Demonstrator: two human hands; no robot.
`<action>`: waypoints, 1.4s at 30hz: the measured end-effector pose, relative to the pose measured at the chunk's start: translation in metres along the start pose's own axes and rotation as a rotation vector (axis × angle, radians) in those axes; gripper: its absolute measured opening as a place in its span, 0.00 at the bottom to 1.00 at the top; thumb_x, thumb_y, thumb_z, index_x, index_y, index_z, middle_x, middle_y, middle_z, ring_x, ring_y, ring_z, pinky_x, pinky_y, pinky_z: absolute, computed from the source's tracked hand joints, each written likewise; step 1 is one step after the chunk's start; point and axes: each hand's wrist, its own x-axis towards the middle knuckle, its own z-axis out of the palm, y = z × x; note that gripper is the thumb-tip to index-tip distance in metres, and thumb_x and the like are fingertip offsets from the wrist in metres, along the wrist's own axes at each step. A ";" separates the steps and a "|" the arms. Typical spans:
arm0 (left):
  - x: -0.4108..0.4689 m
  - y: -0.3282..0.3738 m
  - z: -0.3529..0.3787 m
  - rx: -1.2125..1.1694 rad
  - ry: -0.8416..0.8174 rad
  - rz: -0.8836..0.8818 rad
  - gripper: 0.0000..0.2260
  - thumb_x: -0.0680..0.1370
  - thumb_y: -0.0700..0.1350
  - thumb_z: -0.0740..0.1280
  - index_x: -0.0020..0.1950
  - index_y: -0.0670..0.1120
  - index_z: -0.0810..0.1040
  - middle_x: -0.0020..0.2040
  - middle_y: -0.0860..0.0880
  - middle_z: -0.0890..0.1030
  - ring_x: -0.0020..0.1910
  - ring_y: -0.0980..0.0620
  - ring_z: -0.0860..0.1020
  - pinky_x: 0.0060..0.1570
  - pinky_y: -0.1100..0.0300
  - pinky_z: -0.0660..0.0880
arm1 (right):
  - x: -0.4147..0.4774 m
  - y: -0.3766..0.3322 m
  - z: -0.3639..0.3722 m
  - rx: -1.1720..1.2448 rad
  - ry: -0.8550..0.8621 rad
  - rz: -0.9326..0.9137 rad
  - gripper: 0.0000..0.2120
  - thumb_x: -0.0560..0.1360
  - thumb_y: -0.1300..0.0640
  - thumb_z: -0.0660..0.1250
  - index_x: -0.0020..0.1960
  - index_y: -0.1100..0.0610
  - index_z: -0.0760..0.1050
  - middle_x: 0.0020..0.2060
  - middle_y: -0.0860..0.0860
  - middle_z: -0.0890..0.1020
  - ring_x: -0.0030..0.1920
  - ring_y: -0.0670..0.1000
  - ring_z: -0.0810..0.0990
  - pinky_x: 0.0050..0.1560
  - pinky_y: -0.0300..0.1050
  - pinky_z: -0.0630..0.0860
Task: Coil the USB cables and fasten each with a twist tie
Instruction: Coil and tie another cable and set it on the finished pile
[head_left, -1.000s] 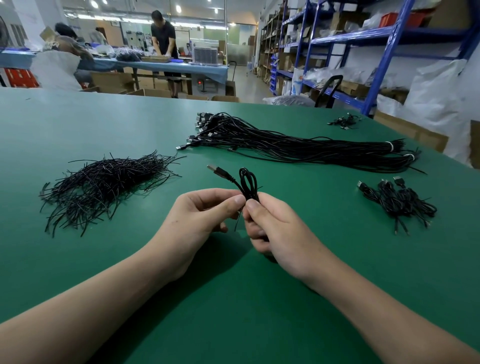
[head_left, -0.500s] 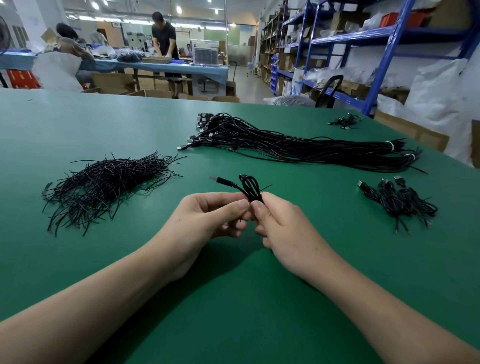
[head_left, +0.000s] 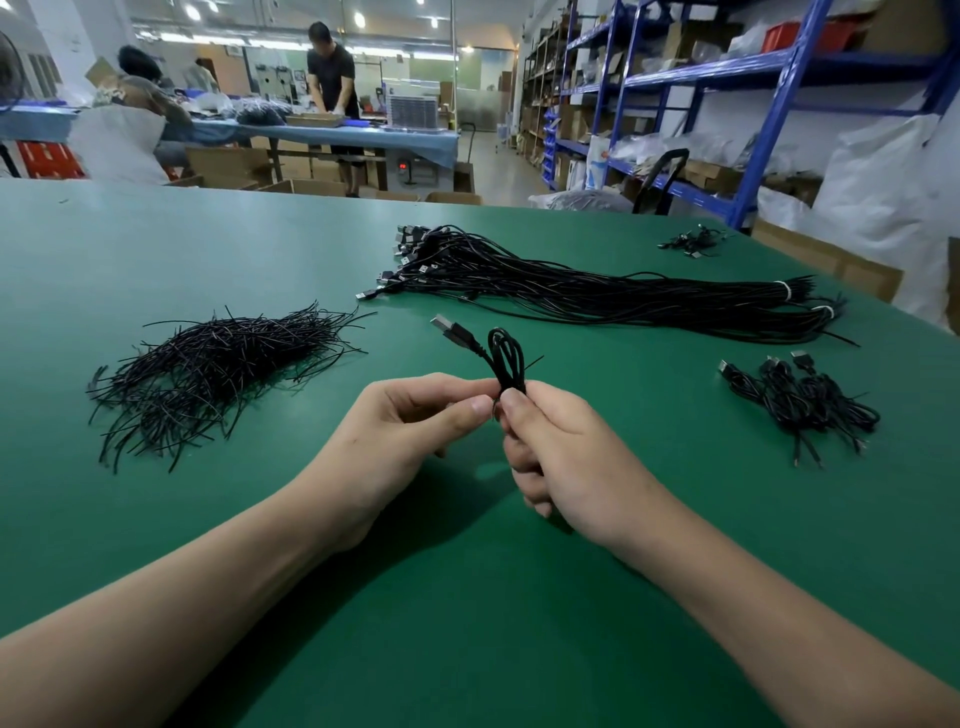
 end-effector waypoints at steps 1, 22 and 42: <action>0.000 0.000 -0.001 -0.009 -0.002 0.011 0.11 0.69 0.50 0.73 0.49 0.50 0.88 0.42 0.54 0.86 0.40 0.64 0.80 0.40 0.72 0.72 | 0.000 -0.001 0.000 0.024 -0.018 0.002 0.15 0.86 0.50 0.52 0.41 0.52 0.65 0.26 0.41 0.65 0.25 0.45 0.59 0.29 0.45 0.58; -0.005 0.002 0.009 0.184 0.094 0.109 0.07 0.74 0.52 0.76 0.47 0.50 0.86 0.46 0.49 0.86 0.45 0.53 0.81 0.51 0.50 0.76 | -0.011 -0.011 0.005 -0.612 0.036 -0.100 0.12 0.76 0.46 0.50 0.54 0.47 0.68 0.40 0.44 0.77 0.42 0.49 0.78 0.46 0.58 0.76; -0.005 0.007 0.013 0.103 0.099 0.134 0.13 0.71 0.50 0.74 0.45 0.41 0.85 0.47 0.41 0.82 0.45 0.50 0.78 0.50 0.43 0.72 | -0.005 -0.008 0.002 -0.305 -0.038 -0.097 0.18 0.75 0.49 0.52 0.58 0.47 0.76 0.39 0.28 0.79 0.43 0.32 0.76 0.44 0.28 0.70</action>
